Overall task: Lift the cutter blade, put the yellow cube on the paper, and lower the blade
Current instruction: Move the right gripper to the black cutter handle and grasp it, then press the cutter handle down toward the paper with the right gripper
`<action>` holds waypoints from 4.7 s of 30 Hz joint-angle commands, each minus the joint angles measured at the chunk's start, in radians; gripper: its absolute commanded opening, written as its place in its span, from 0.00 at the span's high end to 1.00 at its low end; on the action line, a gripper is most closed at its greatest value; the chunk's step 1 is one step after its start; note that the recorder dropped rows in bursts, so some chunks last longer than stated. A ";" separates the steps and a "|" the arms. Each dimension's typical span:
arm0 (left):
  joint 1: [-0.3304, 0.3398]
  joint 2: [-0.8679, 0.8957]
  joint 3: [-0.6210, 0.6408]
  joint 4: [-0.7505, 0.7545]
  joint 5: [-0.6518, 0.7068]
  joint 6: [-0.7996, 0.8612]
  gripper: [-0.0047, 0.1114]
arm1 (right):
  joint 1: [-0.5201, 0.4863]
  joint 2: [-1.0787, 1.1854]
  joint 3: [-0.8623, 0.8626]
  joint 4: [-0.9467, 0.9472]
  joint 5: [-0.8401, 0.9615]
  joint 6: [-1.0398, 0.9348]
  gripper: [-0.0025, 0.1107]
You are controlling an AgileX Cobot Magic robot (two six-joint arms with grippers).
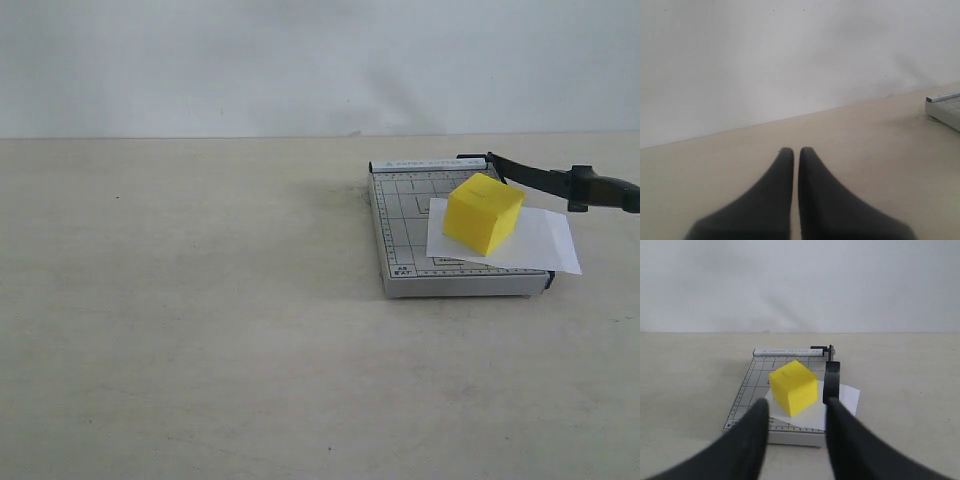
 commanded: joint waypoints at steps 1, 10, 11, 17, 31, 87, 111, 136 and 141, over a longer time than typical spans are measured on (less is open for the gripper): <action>0.005 -0.002 0.004 -0.011 0.002 0.006 0.92 | -0.004 0.193 -0.190 -0.160 0.182 0.095 0.39; 0.005 -0.002 0.004 -0.011 0.002 0.006 0.92 | -0.004 0.846 -0.696 -0.282 0.582 0.199 0.39; 0.005 -0.002 0.004 -0.011 0.002 0.006 0.92 | -0.004 0.873 -0.719 -0.293 0.601 0.208 0.39; 0.005 -0.002 0.004 -0.011 0.002 0.006 0.92 | -0.004 0.951 -0.770 -0.292 0.634 0.214 0.39; 0.005 -0.002 0.004 -0.009 0.002 0.006 0.92 | -0.004 1.057 -0.770 -0.296 0.602 0.181 0.39; 0.007 -0.002 0.004 -0.008 0.002 0.006 0.92 | -0.004 1.139 -0.444 -0.239 0.292 0.102 0.95; 0.007 -0.002 0.004 -0.008 0.002 0.006 0.92 | -0.004 1.139 -0.210 -0.239 -0.009 0.081 0.95; 0.007 -0.002 0.004 -0.008 0.002 0.006 0.92 | -0.004 1.139 -0.195 -0.239 -0.137 0.057 0.95; 0.007 -0.002 0.004 -0.008 0.002 0.006 0.92 | -0.004 1.139 -0.151 -0.239 -0.198 0.057 0.95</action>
